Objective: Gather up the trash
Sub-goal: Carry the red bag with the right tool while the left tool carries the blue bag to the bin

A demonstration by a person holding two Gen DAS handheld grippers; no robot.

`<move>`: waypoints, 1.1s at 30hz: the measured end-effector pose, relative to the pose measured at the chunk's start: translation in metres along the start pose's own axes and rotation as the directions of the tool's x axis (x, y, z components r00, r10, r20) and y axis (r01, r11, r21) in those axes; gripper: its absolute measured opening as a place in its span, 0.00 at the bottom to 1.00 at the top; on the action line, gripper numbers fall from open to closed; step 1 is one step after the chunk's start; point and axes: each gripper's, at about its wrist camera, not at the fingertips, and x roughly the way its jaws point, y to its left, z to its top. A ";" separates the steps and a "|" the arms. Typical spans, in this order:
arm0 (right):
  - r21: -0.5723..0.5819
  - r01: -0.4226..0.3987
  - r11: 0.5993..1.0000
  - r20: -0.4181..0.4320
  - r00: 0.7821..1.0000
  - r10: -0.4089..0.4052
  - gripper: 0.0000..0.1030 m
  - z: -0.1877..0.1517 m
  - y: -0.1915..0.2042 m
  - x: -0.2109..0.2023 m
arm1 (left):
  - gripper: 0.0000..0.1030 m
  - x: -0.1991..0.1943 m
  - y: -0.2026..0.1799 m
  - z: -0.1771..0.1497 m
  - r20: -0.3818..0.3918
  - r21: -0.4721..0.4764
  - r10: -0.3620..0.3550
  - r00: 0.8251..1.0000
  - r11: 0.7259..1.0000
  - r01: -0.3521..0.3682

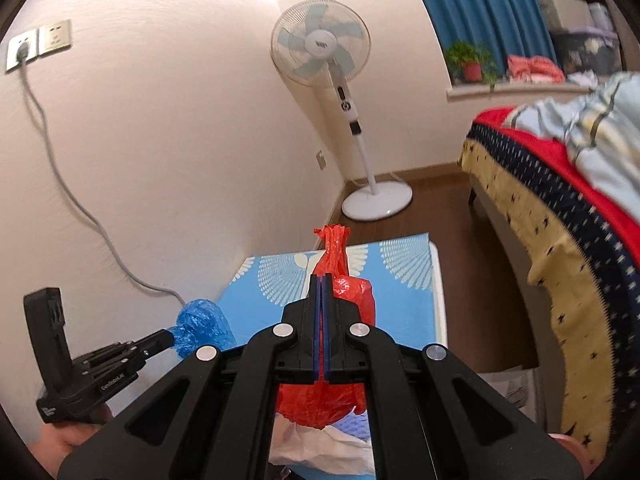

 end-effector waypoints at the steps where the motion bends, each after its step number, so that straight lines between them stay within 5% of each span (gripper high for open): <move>1: -0.010 0.004 1.000 0.006 1.000 -0.004 0.01 0.000 0.002 -0.005 | 0.01 -0.005 -0.002 0.000 0.009 0.000 -0.002 1.000 1.000 0.002; 33: -0.059 0.176 0.983 0.149 0.975 -0.165 0.00 -0.079 -0.016 -0.172 | 0.01 -0.087 -0.104 -0.124 0.024 0.001 0.035 0.999 0.999 -0.035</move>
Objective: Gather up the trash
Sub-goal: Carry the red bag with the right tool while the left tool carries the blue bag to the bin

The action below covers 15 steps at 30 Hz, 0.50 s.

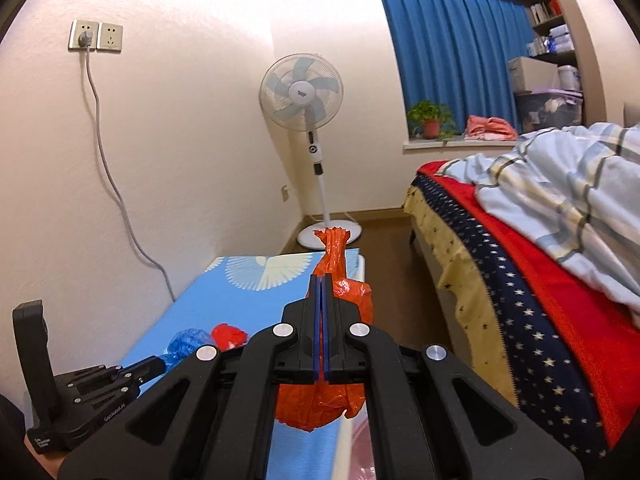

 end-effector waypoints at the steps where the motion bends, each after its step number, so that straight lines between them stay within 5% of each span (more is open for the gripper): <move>1: 0.007 0.006 1.000 0.000 1.000 -0.006 0.00 -0.002 -0.003 -0.003 | 0.01 0.000 -0.001 -0.002 -0.001 -0.002 -0.002 1.000 1.000 0.002; 15: 0.069 0.083 0.994 -0.022 0.996 -0.081 0.01 -0.023 -0.036 -0.015 | 0.01 0.009 -0.027 -0.017 -0.013 0.014 -0.044 0.999 0.999 0.044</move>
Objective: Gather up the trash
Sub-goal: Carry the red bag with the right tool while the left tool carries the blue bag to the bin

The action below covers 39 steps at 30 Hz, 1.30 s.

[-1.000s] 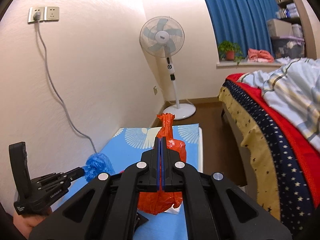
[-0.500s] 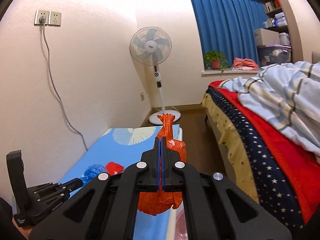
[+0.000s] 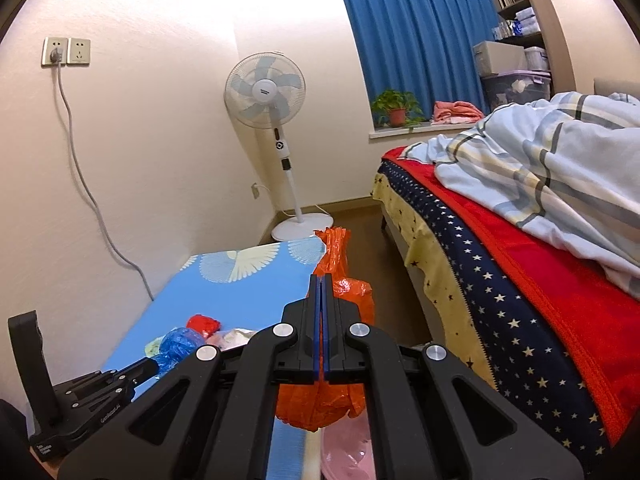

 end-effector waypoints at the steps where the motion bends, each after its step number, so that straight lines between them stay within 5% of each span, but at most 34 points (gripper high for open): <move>1: 0.000 0.004 1.000 -0.001 1.000 -0.004 0.01 0.000 -0.002 0.000 | 0.01 0.001 -0.001 0.000 -0.001 0.001 -0.005 1.000 1.000 0.005; 39: 0.016 0.239 0.971 -0.059 0.969 -0.238 0.01 -0.013 -0.056 0.025 | 0.01 0.090 -0.091 -0.022 -0.104 0.071 -0.174 0.979 0.981 0.182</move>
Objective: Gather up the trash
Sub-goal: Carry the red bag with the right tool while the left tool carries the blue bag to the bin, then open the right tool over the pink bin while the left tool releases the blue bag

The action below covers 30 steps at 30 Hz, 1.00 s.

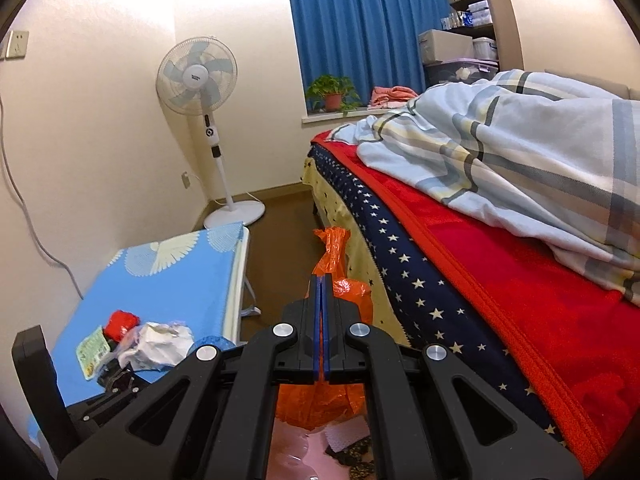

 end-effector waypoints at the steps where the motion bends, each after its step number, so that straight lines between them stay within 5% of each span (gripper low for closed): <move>1: -0.008 0.009 1.000 -0.006 1.000 -0.009 0.01 -0.001 0.001 0.002 | 0.01 0.002 -0.001 0.000 -0.003 0.001 -0.002 1.000 1.000 0.002; 15: -0.001 0.058 0.998 -0.072 0.996 -0.058 0.05 -0.010 -0.003 0.015 | 0.01 0.025 -0.014 -0.009 -0.067 0.013 -0.059 0.996 0.998 0.060; 18: 0.015 0.080 0.997 -0.089 0.993 -0.078 0.13 -0.011 -0.007 0.017 | 0.10 0.027 -0.014 -0.010 -0.082 0.008 -0.077 0.994 0.997 0.078; 20: 0.031 0.092 0.995 -0.086 0.992 -0.089 0.25 -0.011 -0.010 0.015 | 0.30 0.026 -0.013 -0.011 -0.081 0.008 -0.070 0.994 0.997 0.071; 30: 0.051 0.076 0.996 -0.055 0.996 -0.074 0.30 -0.008 -0.010 0.008 | 0.30 0.011 -0.002 -0.007 -0.052 -0.007 -0.049 0.997 0.999 0.049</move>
